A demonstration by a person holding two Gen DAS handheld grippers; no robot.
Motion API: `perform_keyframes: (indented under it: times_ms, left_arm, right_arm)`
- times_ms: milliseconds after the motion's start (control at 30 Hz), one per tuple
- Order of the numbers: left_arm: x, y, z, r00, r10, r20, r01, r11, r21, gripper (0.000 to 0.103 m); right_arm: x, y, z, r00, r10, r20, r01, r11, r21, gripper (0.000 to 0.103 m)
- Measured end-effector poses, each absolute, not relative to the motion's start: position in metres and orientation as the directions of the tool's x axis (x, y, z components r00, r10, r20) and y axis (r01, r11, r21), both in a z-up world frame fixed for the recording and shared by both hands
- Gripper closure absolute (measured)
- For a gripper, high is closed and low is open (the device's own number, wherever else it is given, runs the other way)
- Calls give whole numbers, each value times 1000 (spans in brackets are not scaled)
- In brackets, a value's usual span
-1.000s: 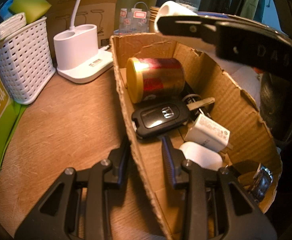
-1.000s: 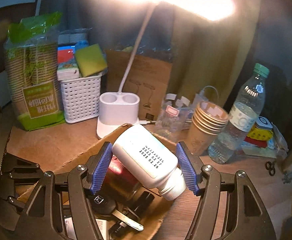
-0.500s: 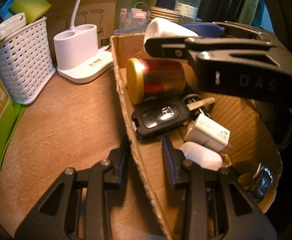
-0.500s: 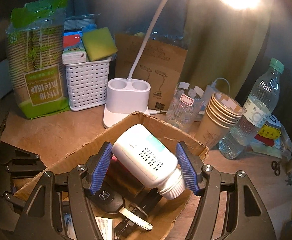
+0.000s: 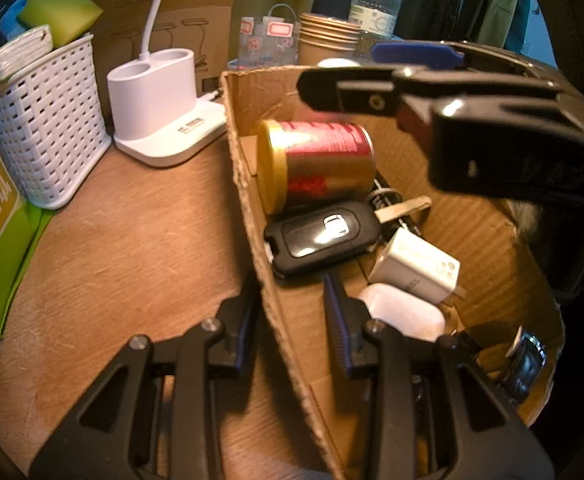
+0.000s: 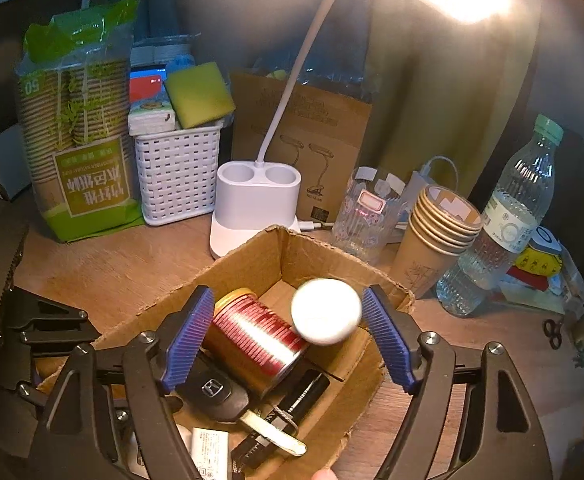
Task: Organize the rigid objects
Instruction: 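Carry the pill bottle over the box and open the right gripper, then withdraw the open right gripper from the box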
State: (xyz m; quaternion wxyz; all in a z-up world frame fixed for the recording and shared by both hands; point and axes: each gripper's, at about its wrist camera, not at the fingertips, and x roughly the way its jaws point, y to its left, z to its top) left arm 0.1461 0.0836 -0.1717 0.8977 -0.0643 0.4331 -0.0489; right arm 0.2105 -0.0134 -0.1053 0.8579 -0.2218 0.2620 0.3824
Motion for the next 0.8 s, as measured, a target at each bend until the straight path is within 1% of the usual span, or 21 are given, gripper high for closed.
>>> perform_keyframes:
  times_ms: [467, 800]
  left_arm:
    - [146, 85, -172, 620, -143, -771, 32, 987, -158, 69]
    - [146, 85, -172, 620, -143, -771, 32, 987, -158, 69]
  right_arm:
    - [205, -34, -94, 592, 549, -590, -748, 646, -149, 23]
    - [196, -52, -96, 604, 532, -594, -719, 685, -117, 23]
